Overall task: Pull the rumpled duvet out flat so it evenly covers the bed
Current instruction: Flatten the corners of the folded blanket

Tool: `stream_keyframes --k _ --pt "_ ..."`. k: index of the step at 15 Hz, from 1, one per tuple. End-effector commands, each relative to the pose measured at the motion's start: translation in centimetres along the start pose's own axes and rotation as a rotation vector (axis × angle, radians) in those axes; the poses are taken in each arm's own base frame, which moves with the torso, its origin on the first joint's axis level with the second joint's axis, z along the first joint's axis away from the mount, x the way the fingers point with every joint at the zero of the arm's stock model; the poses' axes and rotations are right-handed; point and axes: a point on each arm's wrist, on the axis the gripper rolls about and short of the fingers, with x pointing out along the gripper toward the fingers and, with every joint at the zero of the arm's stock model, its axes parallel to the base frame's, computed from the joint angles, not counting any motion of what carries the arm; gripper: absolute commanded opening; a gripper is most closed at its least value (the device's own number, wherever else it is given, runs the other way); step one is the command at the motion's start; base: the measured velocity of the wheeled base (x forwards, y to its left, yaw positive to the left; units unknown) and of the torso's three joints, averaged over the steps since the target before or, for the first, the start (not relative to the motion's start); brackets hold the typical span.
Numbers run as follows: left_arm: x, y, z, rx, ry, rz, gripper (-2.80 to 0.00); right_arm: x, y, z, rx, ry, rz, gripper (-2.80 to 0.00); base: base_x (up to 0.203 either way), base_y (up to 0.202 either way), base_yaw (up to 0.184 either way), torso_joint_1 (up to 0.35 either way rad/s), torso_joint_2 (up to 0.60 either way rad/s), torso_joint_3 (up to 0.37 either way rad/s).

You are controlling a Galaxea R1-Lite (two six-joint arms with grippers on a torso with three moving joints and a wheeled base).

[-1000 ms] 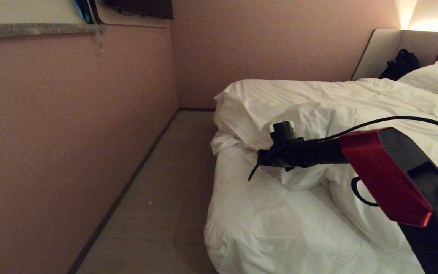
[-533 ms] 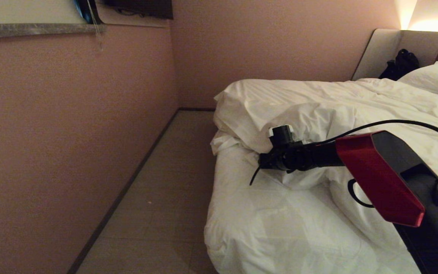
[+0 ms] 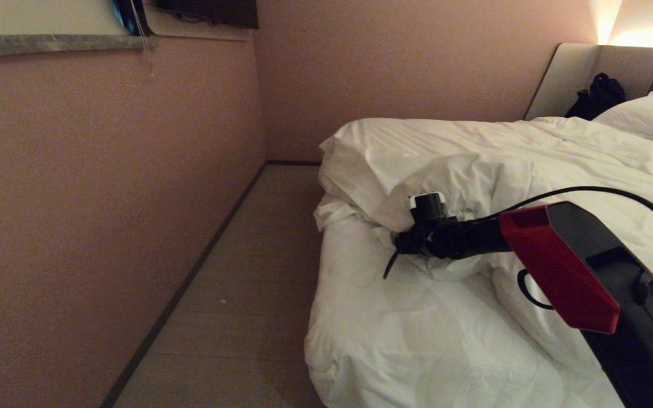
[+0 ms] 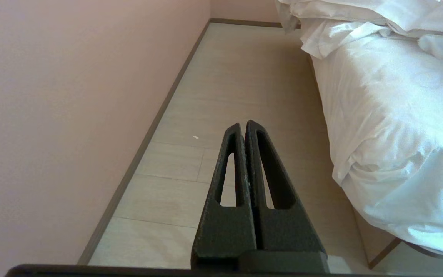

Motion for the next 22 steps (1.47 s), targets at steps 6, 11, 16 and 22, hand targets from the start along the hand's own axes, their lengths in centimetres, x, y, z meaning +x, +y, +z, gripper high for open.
stream_keyframes --k 6,11,16,22 --pt "0.0 0.0 0.0 0.0 -0.001 0.0 -2.8 1.8 -0.1 -2.1 -0.008 0.061 0.045 0.0 0.0 0.0 0.0 0.0 0.0 0.0" --pt "0.0 0.0 0.0 0.0 -0.001 0.0 -2.8 1.6 -0.1 -1.8 0.004 0.056 0.055 -2.8 0.0 0.0 0.0 0.0 0.0 0.0" --pt "0.0 0.0 0.0 0.0 -0.001 0.0 -2.8 1.6 -0.2 -1.8 0.025 0.056 0.053 -2.8 0.0 0.0 0.0 0.0 0.0 0.0" --pt "0.0 0.0 0.0 0.0 -0.001 0.0 -2.8 0.2 -0.2 -0.2 0.067 0.027 0.066 -2.8 0.0 0.0 0.0 0.0 0.0 0.0"
